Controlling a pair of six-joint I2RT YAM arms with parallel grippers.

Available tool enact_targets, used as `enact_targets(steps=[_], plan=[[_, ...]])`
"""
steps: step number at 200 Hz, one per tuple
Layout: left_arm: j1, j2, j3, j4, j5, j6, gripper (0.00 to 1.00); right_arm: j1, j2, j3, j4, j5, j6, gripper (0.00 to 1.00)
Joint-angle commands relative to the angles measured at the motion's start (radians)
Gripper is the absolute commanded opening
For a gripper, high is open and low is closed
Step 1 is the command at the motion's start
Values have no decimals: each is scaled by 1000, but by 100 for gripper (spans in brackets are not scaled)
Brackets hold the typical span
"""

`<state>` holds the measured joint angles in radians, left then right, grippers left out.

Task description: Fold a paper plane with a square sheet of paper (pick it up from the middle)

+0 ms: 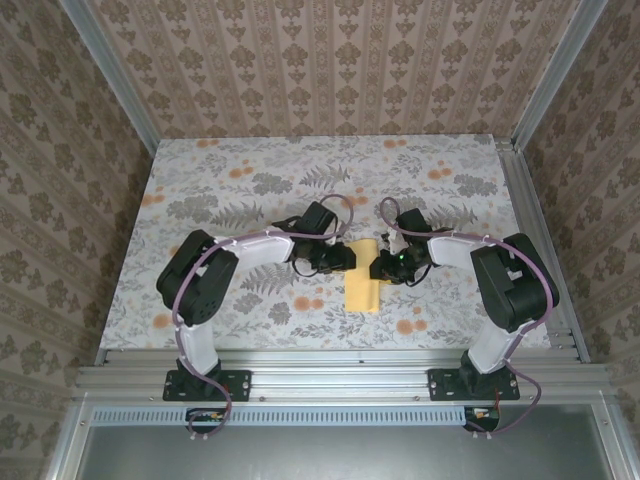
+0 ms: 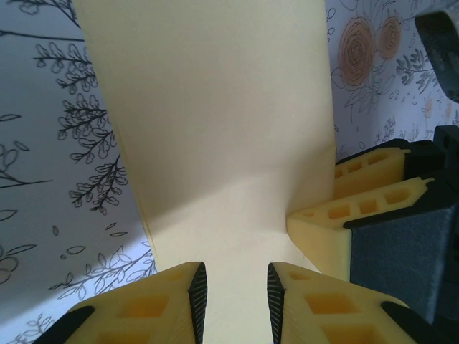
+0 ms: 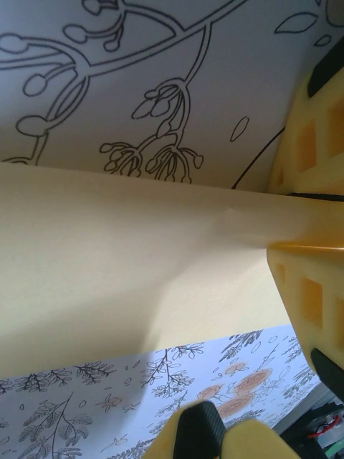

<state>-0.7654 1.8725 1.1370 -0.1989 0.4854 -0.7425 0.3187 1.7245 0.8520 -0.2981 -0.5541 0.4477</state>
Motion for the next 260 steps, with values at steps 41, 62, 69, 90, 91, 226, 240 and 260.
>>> enact_targets(steps=[41, 62, 69, 90, 91, 226, 240, 260], plan=[[-16, 45, 27, 49, -8, -41, 31, 14, 40, 20, -24, 39, 7, 26], [-18, 53, 28, 52, -14, -41, 31, 19, 44, 27, -28, 43, 7, 26], [-18, 54, 29, 50, -17, -41, 31, 21, 47, 29, -32, 44, 5, 25], [-18, 59, 29, 49, -22, -40, 31, 22, 50, 30, -35, 48, 0, 25], [-18, 59, 30, 49, -22, -40, 31, 22, 50, 31, -35, 48, 0, 26], [-28, 83, 24, 64, -12, -44, 31, 30, 71, 44, -50, 62, -5, 27], [-27, 86, 23, 64, -13, -44, 31, 34, 73, 44, -49, 64, -5, 27], [-29, 91, 20, 63, -13, -41, 31, 34, 75, 48, -52, 66, -4, 28]])
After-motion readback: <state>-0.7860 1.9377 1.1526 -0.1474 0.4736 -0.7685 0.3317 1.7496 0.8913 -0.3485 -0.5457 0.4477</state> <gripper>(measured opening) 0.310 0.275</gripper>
